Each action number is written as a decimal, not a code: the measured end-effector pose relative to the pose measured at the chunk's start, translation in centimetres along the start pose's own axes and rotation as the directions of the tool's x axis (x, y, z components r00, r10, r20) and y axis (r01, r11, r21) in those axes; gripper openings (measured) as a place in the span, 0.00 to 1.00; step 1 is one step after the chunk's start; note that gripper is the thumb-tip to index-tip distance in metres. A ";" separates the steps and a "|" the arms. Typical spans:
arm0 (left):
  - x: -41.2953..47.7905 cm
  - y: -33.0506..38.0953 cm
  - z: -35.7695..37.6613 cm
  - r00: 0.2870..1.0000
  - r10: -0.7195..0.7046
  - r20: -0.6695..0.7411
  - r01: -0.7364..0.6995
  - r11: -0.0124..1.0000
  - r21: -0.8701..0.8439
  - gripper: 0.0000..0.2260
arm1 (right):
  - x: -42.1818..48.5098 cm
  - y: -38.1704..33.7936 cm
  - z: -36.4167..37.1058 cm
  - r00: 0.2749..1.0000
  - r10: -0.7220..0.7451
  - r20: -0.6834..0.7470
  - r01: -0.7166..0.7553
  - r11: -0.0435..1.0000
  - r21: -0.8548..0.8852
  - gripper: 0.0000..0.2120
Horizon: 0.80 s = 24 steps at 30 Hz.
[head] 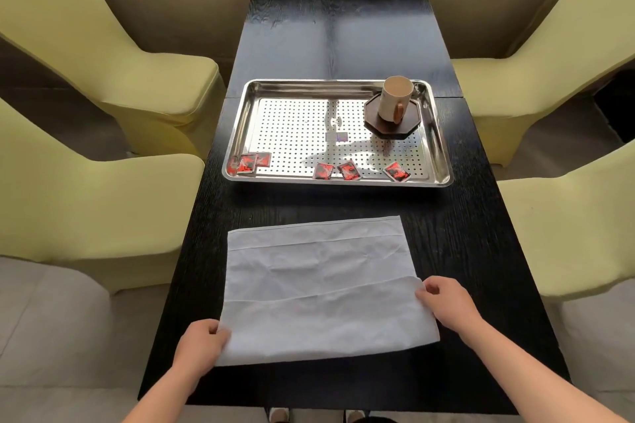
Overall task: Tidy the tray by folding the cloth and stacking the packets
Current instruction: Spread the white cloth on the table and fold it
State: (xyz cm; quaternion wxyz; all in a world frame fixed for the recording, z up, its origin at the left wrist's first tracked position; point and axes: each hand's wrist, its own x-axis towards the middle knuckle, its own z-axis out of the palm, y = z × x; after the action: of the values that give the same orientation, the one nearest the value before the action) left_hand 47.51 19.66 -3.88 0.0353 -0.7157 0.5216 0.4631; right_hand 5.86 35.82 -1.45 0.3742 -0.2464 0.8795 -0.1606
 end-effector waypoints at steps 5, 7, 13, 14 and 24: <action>-1.2 -0.5 0.5 0.999 -0.038 0.002 0.038 0.999 -0.028 0.10 | -0.2 0.6 0.7 1.000 0.013 -0.018 -0.011 0.996 0.087 0.07; -1.4 -0.3 0.4 1.000 0.013 -0.027 -0.015 0.997 -0.080 0.11 | -0.3 0.7 1.0 0.999 -0.002 -0.038 0.006 0.994 0.108 0.08; -1.5 1.2 -0.5 0.991 0.093 -0.100 -0.117 0.959 -0.257 0.09 | 0.8 -0.2 0.6 0.998 -0.029 -0.059 0.039 0.986 0.165 0.07; -1.3 1.6 -0.6 0.988 0.094 -0.123 -0.127 0.949 -0.289 0.10 | 1.4 -0.9 0.4 0.996 -0.042 -0.080 0.056 0.982 0.181 0.07; 3.7 6.6 -1.1 0.964 0.064 -0.260 -0.173 0.890 -0.422 0.07 | 8.1 -6.5 -1.0 0.985 -0.105 -0.139 0.125 0.981 0.147 0.05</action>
State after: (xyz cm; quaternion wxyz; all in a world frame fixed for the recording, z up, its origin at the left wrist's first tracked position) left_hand 43.12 13.45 -3.02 -0.2193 -0.7220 0.4464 0.4810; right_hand 2.31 26.07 -2.47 0.3241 -0.2561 0.8711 -0.2656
